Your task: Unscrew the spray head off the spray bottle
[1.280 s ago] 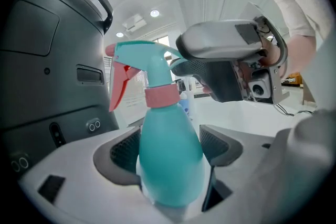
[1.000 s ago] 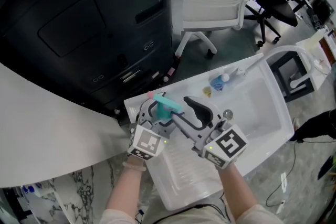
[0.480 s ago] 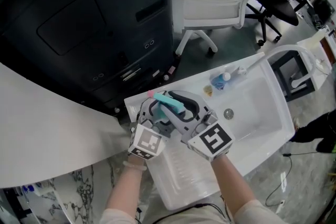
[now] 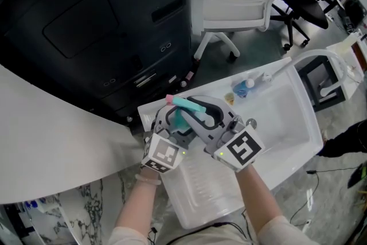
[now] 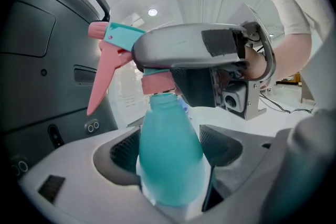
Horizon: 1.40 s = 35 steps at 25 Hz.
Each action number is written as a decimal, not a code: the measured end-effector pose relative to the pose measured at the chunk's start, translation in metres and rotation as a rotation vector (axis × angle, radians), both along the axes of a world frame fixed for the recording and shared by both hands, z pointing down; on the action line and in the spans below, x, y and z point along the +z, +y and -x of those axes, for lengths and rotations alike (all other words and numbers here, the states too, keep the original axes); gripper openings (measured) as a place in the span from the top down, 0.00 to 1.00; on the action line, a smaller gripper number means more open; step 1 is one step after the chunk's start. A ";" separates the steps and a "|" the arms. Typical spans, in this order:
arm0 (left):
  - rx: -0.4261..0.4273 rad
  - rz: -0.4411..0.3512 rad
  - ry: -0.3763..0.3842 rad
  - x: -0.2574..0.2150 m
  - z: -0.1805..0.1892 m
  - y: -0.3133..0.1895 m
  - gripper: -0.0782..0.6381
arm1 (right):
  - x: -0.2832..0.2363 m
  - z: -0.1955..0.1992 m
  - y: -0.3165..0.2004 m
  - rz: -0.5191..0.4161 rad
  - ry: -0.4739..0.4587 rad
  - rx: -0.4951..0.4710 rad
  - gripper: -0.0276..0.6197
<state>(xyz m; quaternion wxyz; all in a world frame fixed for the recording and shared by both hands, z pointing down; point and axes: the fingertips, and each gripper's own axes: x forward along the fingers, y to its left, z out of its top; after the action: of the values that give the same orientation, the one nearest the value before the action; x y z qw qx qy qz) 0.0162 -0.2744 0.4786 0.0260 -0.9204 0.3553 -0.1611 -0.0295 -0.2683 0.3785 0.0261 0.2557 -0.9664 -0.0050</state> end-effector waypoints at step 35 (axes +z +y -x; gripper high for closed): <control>-0.033 -0.062 -0.051 -0.008 0.008 -0.002 0.40 | -0.081 -0.024 0.004 -0.055 -0.230 0.014 0.79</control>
<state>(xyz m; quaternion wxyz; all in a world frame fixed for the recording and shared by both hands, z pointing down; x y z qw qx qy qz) 0.0087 -0.2759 0.4706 0.0608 -0.9088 0.3744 -0.1740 -0.0051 -0.2643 0.2971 -0.0918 0.2620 -0.9607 -0.0020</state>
